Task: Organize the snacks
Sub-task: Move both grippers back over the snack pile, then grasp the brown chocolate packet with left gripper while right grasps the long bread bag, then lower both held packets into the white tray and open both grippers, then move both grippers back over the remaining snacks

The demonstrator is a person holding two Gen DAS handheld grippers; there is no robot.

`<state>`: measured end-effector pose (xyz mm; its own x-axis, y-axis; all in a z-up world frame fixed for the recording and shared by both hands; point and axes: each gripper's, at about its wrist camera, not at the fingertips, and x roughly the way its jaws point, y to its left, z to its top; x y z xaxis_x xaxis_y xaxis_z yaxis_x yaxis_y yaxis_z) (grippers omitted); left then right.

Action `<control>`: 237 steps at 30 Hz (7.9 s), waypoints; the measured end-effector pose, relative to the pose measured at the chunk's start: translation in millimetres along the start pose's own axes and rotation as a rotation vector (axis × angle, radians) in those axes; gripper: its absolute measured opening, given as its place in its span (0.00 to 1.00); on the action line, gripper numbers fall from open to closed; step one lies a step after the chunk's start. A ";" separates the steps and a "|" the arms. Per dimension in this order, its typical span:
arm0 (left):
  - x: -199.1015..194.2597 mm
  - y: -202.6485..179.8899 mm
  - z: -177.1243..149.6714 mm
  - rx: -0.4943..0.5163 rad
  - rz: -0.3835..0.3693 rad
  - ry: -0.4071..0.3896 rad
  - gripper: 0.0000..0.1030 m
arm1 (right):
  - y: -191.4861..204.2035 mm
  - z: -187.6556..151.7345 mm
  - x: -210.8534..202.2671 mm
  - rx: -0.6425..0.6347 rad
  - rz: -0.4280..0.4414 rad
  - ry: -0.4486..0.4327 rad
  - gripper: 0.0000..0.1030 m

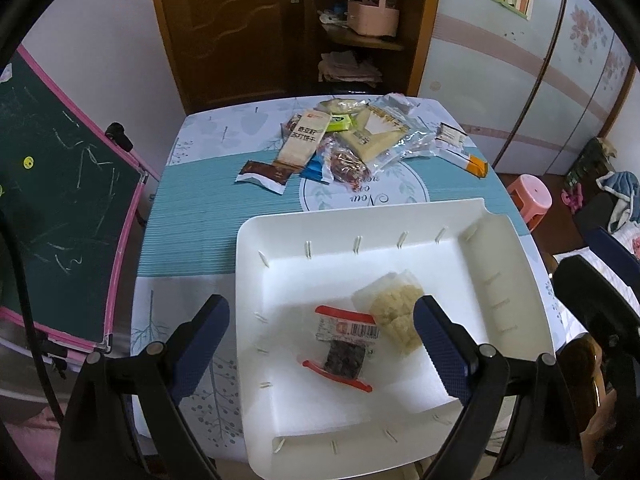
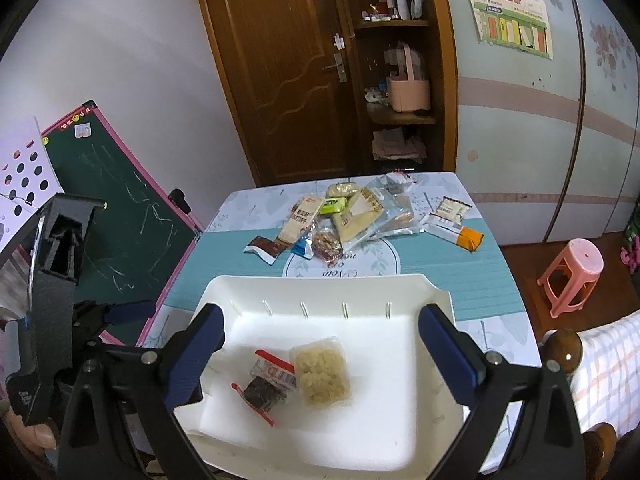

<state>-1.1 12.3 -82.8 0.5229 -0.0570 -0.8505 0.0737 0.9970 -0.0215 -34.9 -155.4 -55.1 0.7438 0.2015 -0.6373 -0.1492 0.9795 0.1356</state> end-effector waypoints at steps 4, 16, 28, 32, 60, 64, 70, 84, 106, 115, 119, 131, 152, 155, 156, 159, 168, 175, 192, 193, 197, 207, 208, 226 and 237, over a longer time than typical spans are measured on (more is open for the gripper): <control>1.1 2.2 2.1 0.000 -0.015 0.001 0.90 | -1.1 1.2 0.6 0.005 0.008 -0.016 0.96; -25.1 4.5 30.6 0.066 0.008 -0.126 0.90 | 3.1 29.0 7.1 -0.043 0.050 0.007 0.96; -53.6 37.3 99.3 0.049 0.027 -0.224 0.90 | 2.3 93.5 -0.9 -0.145 -0.113 -0.133 0.96; -55.1 41.2 122.6 0.079 0.092 -0.260 0.90 | -4.4 117.9 3.2 -0.162 -0.159 -0.156 0.96; 108.1 78.3 220.0 0.123 0.153 0.026 0.90 | -64.0 194.2 173.7 -0.100 -0.125 0.200 0.95; 164.4 79.1 207.0 0.086 0.128 0.148 0.90 | -69.2 182.6 229.0 -0.080 -0.120 0.302 0.87; 230.1 90.4 195.1 -0.022 0.104 0.314 0.82 | -90.1 166.5 303.9 0.023 -0.078 0.435 0.77; 290.0 114.2 181.7 -0.226 0.016 0.439 0.78 | -102.6 133.9 351.9 0.107 0.013 0.545 0.56; 305.6 148.4 169.6 -0.356 0.053 0.466 0.65 | -115.8 105.2 342.6 0.196 0.139 0.649 0.36; 294.7 121.9 168.2 -0.286 0.055 0.422 0.24 | -105.3 91.9 351.9 0.234 0.219 0.679 0.23; 283.4 118.8 163.6 -0.275 0.040 0.394 0.17 | -91.7 92.6 340.2 0.174 0.226 0.637 0.09; 144.4 114.2 164.0 -0.219 0.003 0.156 0.16 | -82.6 118.0 242.3 0.056 0.151 0.417 0.06; -37.4 22.8 42.6 -0.011 -0.135 -0.147 0.17 | -54.5 62.6 -6.0 0.066 0.172 -0.050 0.05; -35.6 16.5 29.8 0.006 -0.092 -0.158 0.17 | -52.1 48.5 -22.5 0.050 0.168 -0.070 0.05; -36.0 14.2 25.3 0.014 -0.079 -0.160 0.17 | -50.5 43.9 -26.9 0.043 0.170 -0.074 0.05; -36.1 8.3 14.1 0.032 -0.048 -0.164 0.17 | -44.5 29.1 -35.1 0.024 0.211 -0.058 0.05; -35.1 -5.2 -6.3 0.083 0.003 -0.165 0.17 | -36.0 -3.0 -36.8 -0.001 0.213 -0.013 0.05; -31.8 -8.4 -12.2 0.091 0.010 -0.163 0.17 | -35.5 -18.3 -29.1 0.003 0.223 0.029 0.05; -5.6 -13.1 -20.2 0.070 0.000 -0.108 0.86 | -14.9 -39.0 -10.4 -0.116 0.132 0.076 0.61; -4.7 -14.7 -20.0 0.076 0.007 -0.108 0.86 | -14.3 -39.0 -10.1 -0.117 0.142 0.075 0.61; -1.2 -16.4 -19.8 0.083 0.012 -0.100 0.86 | -15.5 -39.1 -5.1 -0.111 0.146 0.083 0.61; 4.2 -13.3 -15.5 0.075 0.015 -0.102 0.86 | -19.9 -39.7 11.8 -0.086 0.165 0.124 0.61; 4.5 -13.4 -14.7 0.078 0.019 -0.105 0.86 | -21.2 -39.6 13.9 -0.080 0.170 0.129 0.61; -37.3 -10.4 60.6 0.105 0.054 -0.298 0.86 | -56.7 20.6 16.4 -0.017 0.132 0.071 0.61; -32.7 -8.1 147.2 0.153 0.124 -0.334 0.86 | -103.7 114.5 33.5 -0.026 0.007 0.051 0.61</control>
<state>106.2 -1.5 22.6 0.7818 0.0250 -0.6230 0.1047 0.9797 0.1707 80.2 -250.8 -3.6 0.7084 0.2076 -0.6745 -0.1717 0.9777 0.1206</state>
